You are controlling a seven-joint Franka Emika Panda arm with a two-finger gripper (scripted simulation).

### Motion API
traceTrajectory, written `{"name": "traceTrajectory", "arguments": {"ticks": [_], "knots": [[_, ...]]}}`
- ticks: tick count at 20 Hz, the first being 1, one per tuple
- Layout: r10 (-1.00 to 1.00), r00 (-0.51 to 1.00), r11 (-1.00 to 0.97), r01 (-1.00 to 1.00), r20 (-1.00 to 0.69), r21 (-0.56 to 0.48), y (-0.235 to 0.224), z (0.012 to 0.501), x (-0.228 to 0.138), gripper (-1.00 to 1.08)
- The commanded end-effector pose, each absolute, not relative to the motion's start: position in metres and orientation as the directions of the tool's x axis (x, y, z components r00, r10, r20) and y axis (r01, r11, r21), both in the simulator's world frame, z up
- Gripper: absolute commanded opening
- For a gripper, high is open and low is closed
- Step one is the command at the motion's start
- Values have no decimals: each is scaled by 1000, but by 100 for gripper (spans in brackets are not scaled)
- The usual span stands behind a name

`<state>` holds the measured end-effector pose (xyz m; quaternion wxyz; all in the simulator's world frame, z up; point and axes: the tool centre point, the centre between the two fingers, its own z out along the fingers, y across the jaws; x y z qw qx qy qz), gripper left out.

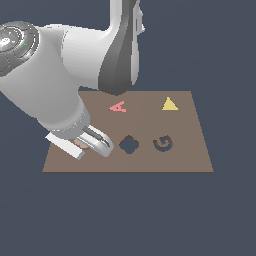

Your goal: Insert a designated object into the corresponding slot on a board.

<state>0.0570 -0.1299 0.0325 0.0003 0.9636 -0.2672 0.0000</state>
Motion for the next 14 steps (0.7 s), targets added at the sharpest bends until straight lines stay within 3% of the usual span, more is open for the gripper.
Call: {"name": "traceTrajectory", "arguments": {"ticks": [1, 14], "knots": [[-593, 805, -805, -593, 1, 0, -124, 33, 51, -100], [-898, 439, -439, -898, 1, -1, -88, 36, 31, -100]]}}
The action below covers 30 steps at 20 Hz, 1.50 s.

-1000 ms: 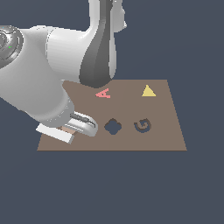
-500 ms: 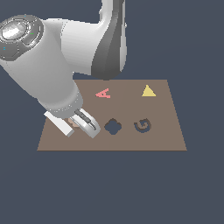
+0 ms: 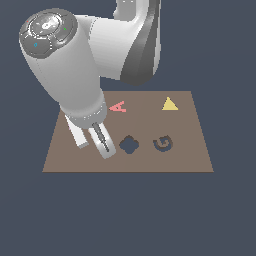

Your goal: Insert a designated object into the corresponding slot on a board.

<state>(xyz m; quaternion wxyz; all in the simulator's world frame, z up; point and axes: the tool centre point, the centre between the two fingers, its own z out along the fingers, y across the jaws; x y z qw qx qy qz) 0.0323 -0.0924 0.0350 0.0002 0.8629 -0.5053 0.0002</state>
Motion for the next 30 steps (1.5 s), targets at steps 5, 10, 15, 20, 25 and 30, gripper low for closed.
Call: {"name": "traceTrajectory", "arguments": {"ticks": [5, 10, 15, 20, 25, 30], "knots": [[-962, 273, -273, -962, 1, -1, -72, 36, 28, -100], [-995, 100, -100, -995, 0, -1, -56, 37, 29, -100], [-997, -73, 73, -997, 0, -1, -41, 38, 32, -100], [-970, -243, 243, -970, 0, -1, -26, 39, 38, -100], [-920, -391, 391, -920, -1, -1, -14, 39, 46, -100], [-864, -504, 504, -864, -1, 0, -5, 40, 53, -100]]}}
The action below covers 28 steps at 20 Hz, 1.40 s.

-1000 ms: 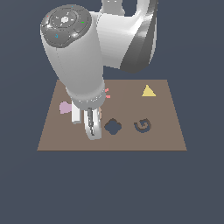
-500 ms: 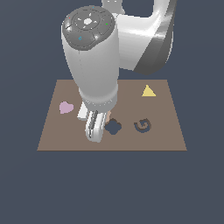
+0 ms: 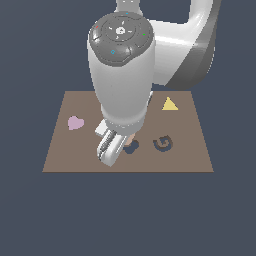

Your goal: Insert a designated object into the corresponding slot on a board.

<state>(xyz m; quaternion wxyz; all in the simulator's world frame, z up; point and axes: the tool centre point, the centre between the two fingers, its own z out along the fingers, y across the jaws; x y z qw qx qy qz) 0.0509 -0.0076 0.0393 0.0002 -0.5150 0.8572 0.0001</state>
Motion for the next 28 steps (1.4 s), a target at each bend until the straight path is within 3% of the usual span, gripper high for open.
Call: {"name": "traceTrajectory", "arguments": {"ticks": [1, 12, 26, 27, 28], "knots": [[-853, -522, 522, -853, -1, 0, -4, 40, 55, -100], [-762, -647, 647, -762, -1, 0, 4, 40, 66, -100], [-747, -664, 664, -747, -1, 0, 5, 30, 68, -100], [-747, -664, 664, -747, -1, 0, 5, 30, 68, 100], [-747, -664, 664, -747, -1, 0, 5, 30, 68, 100]]}}
